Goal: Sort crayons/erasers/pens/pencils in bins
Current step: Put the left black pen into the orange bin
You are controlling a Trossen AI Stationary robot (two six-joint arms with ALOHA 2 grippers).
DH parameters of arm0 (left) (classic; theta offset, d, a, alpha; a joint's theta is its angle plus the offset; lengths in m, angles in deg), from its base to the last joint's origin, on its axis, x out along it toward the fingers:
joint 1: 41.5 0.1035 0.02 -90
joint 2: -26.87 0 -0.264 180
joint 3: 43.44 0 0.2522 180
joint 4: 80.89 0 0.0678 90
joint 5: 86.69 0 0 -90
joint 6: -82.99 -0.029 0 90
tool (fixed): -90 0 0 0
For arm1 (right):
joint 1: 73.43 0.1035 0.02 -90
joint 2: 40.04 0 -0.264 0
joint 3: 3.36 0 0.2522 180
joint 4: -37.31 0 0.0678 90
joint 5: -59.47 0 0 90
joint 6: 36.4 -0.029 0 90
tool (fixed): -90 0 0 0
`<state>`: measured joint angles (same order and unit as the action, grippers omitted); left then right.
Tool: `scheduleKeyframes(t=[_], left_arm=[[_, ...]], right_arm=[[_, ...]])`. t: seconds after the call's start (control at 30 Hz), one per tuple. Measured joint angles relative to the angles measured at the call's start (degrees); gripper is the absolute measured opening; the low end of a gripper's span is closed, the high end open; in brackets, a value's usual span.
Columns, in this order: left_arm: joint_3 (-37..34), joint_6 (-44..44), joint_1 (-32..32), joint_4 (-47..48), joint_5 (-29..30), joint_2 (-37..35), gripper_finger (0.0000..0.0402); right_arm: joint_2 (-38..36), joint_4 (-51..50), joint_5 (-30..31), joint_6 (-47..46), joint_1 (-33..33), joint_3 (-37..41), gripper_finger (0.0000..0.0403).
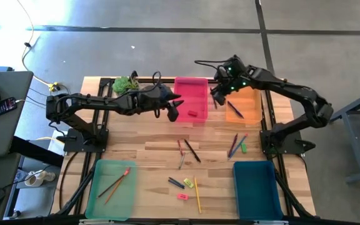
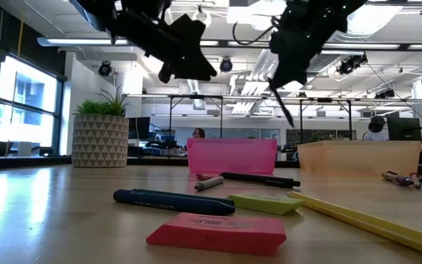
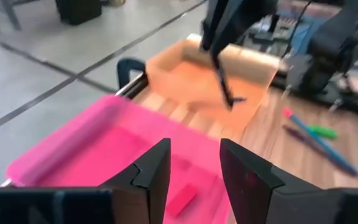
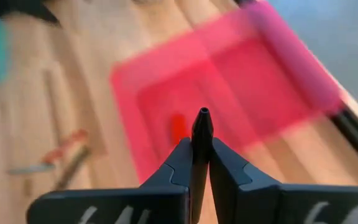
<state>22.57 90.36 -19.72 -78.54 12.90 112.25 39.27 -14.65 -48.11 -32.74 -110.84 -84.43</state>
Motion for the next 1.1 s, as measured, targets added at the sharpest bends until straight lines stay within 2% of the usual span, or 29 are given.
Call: scheduleKeyframes(t=[0.27,0.53,0.8,1.0,1.1], left_arm=[[0.0,3.4,0.0,3.8,0.7,0.0,0.0117],[0.0,7.3,0.0,4.4,5.3,0.0,0.0117],[0.0,9.1,0.0,5.6,8.4,0.0,0.0117],[0.0,9.1,0.0,5.8,9.0,0.0,0.0117],[0.0,9.2,0.0,6.5,11.1,0.0,0.0117]], right_arm=[[-3.9,-7.1,9.6,2.6,-6.6,0.0,0.0012],[-3.2,-14.1,18.0,1.3,-12.3,0.0,0.0012],[0.7,-19.0,17.8,0.7,-17.2,0.0,0.0012],[5.7,-21.5,15.0,0.2,-20.1,0.0,0.0012],[7.9,-21.8,14.1,1.4,-20.9,0.0,0.0012]])
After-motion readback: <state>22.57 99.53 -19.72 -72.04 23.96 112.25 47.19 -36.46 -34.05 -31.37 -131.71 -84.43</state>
